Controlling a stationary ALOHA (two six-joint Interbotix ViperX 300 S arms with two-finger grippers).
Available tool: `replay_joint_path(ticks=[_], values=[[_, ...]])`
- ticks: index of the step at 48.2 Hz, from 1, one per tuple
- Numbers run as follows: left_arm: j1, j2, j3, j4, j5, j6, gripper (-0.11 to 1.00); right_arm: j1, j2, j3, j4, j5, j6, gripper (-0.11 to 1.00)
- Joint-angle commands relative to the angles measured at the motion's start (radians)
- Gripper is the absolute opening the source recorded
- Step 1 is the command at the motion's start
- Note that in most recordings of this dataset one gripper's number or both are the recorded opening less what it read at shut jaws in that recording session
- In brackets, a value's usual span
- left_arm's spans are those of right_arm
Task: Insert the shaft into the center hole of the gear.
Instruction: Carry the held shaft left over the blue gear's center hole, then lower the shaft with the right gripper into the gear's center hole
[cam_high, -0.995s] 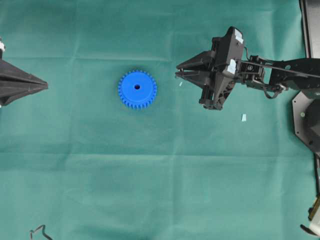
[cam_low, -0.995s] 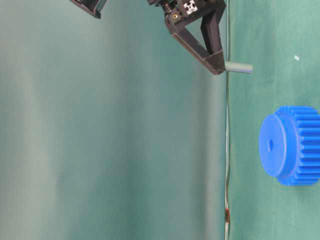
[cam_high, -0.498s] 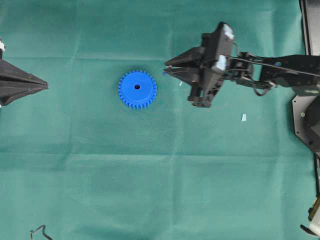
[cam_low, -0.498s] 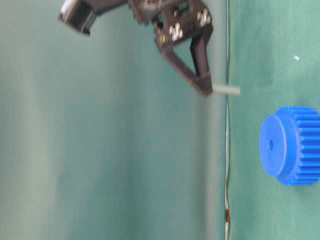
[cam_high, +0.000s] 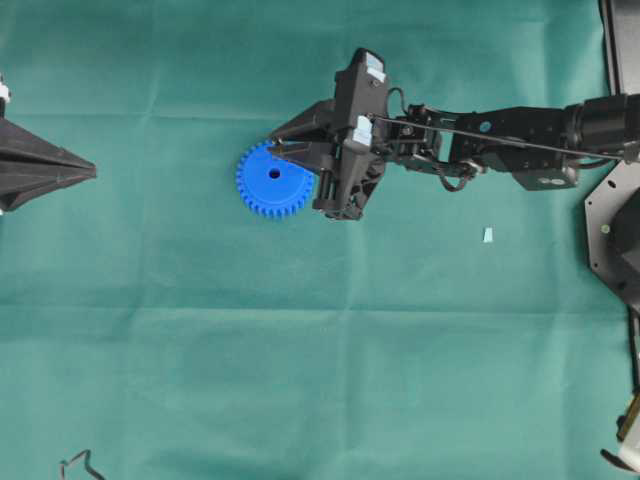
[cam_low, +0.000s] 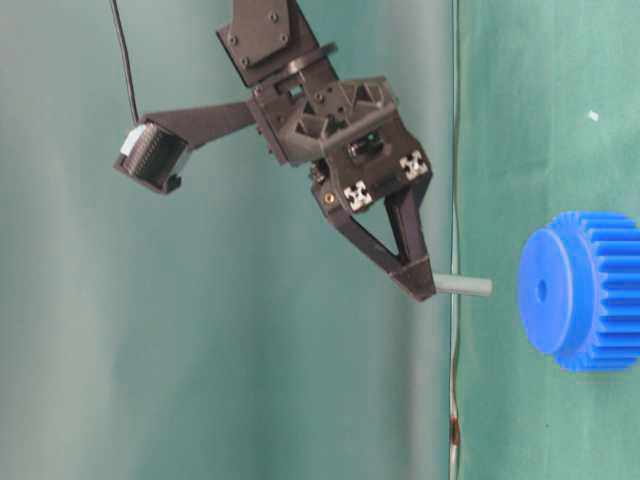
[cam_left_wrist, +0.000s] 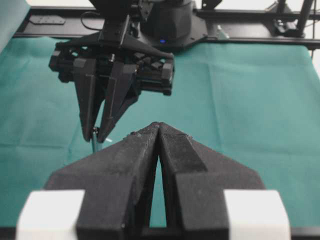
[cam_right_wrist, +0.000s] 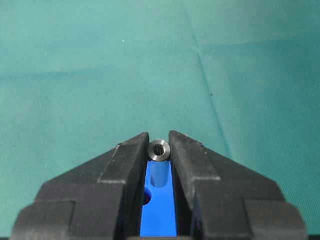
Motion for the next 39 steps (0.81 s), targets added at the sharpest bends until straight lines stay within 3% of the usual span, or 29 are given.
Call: replay_joint_path(ticks=[1, 39], values=[[0.002, 0.008, -0.021, 0.002, -0.006, 0.000, 0.00, 0.002, -0.008, -0.026, 0.000, 0.002, 0.000, 0.16], [0.002, 0.008, -0.021, 0.002, -0.006, 0.002, 0.00, 0.014, 0.044, -0.037, 0.003, -0.008, 0.005, 0.16]])
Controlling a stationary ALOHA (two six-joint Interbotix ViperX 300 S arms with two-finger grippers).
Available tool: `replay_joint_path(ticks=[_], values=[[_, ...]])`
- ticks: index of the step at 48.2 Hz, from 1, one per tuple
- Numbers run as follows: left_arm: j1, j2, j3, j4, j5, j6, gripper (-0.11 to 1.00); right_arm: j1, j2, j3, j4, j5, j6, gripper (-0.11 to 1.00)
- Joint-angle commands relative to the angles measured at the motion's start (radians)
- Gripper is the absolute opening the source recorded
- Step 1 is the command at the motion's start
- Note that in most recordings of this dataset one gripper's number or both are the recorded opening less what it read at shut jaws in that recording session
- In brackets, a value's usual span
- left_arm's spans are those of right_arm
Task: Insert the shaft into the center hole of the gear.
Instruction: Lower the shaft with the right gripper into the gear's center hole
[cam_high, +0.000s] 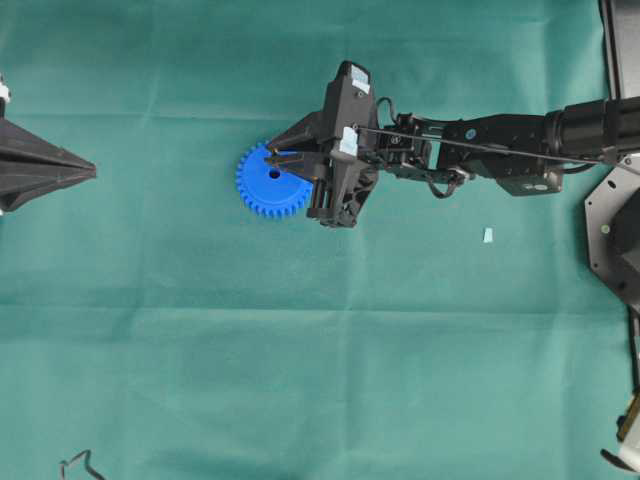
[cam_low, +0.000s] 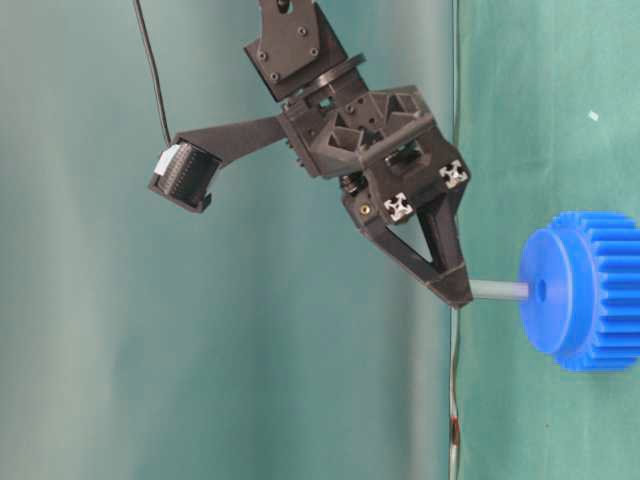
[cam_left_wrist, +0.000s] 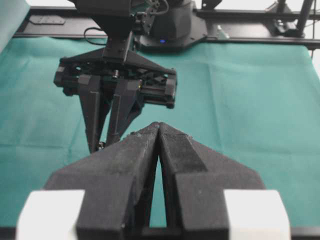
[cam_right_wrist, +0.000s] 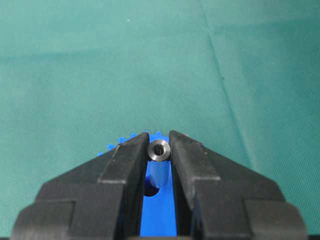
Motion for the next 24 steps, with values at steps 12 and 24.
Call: replay_joint_path(ticks=[12, 24], values=[[0.002, 0.006, -0.021, 0.002, -0.006, 0.000, 0.00, 0.002, 0.023, -0.028, 0.005, -0.011, 0.003, 0.16], [0.002, 0.006, -0.021, 0.002, -0.006, 0.000, 0.00, 0.002, 0.025, -0.028, 0.005, -0.018, 0.003, 0.16]])
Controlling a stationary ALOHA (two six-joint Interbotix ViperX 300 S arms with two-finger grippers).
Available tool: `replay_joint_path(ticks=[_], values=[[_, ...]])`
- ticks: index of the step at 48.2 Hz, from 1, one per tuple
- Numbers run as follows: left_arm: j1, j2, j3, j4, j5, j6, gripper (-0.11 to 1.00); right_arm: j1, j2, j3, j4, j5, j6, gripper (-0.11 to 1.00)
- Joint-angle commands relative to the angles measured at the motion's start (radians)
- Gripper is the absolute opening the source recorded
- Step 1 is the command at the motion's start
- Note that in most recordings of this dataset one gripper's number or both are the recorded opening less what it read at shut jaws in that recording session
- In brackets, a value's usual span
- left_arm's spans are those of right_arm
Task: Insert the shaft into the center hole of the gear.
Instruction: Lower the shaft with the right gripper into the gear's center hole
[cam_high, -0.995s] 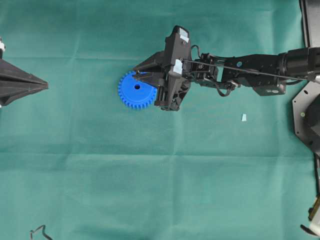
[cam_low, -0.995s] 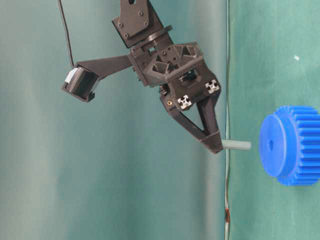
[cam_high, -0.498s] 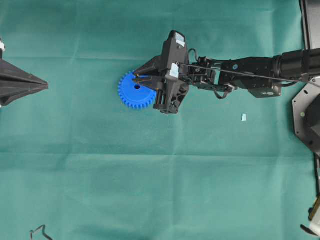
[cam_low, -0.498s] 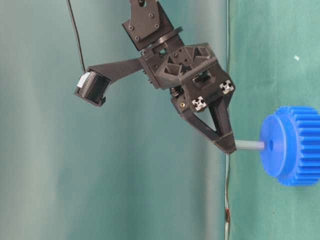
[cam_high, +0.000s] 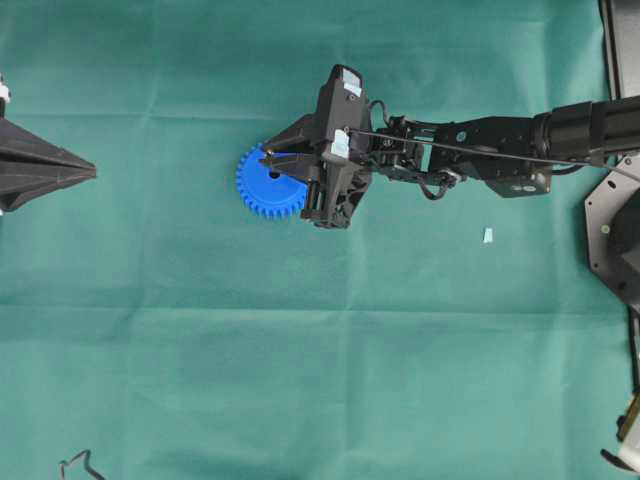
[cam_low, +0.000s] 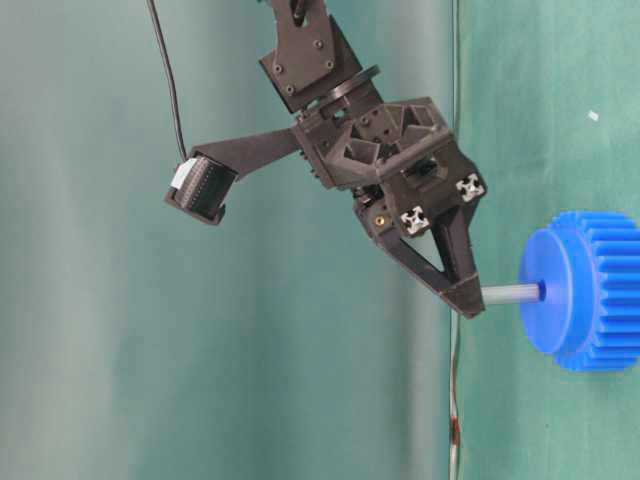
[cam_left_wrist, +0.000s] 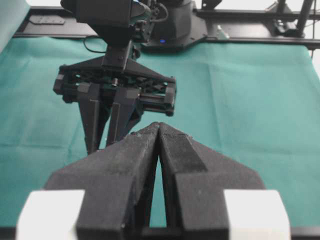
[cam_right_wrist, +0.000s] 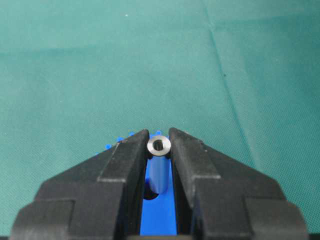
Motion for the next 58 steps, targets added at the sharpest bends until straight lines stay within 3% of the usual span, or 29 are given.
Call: replay_joint_path(ticks=[1, 18, 58], values=[[0.002, 0.006, -0.023, 0.003, -0.006, 0.000, 0.00, 0.003, -0.009, -0.012, 0.003, -0.006, 0.002, 0.16], [0.002, 0.006, -0.023, 0.003, -0.006, -0.002, 0.00, -0.002, -0.058, -0.009, 0.002, -0.002, -0.002, 0.16], [0.002, 0.006, -0.023, 0.003, -0.002, -0.002, 0.00, 0.014, -0.025, -0.006, 0.009, -0.003, 0.003, 0.16]])
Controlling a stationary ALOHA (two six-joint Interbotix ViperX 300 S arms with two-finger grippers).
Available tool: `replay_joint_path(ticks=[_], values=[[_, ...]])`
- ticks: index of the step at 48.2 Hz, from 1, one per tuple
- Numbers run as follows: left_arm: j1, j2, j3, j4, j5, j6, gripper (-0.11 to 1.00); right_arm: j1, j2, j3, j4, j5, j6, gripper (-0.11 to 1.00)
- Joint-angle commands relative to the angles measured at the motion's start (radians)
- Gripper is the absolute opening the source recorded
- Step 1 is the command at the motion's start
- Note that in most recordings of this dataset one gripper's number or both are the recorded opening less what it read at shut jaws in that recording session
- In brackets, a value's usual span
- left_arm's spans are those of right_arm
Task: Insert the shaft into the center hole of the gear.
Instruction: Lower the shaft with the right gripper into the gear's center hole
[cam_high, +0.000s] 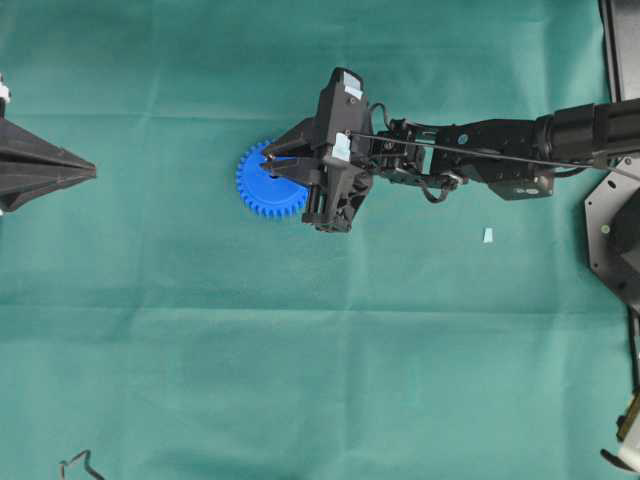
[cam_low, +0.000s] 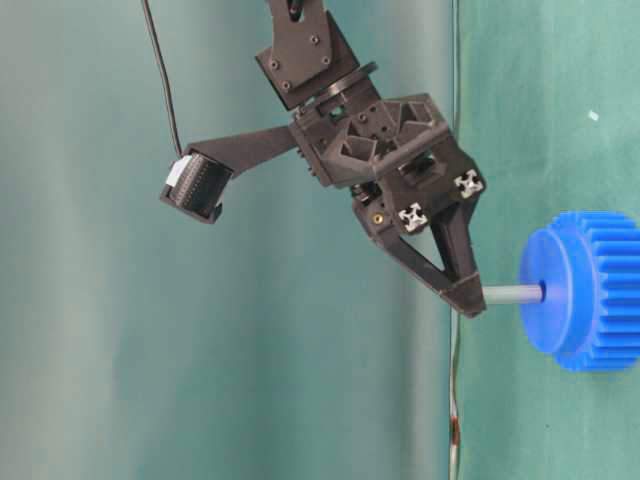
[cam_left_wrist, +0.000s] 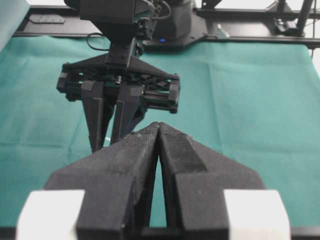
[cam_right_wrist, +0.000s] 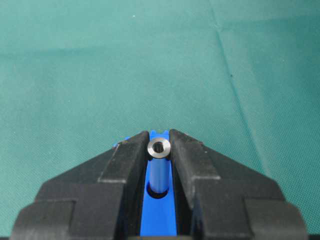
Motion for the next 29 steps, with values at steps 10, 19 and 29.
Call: replay_joint_path(ticks=[10, 19, 29], values=[[0.002, 0.008, -0.023, 0.003, -0.003, -0.002, 0.00, 0.003, -0.006, -0.014, 0.006, -0.006, 0.003, 0.16], [0.002, 0.008, -0.021, 0.003, -0.005, -0.002, 0.00, 0.003, 0.018, -0.018, 0.006, -0.018, 0.006, 0.16], [0.002, 0.008, -0.021, 0.003, -0.003, -0.003, 0.00, 0.006, 0.034, -0.011, 0.006, -0.038, 0.008, 0.16]])
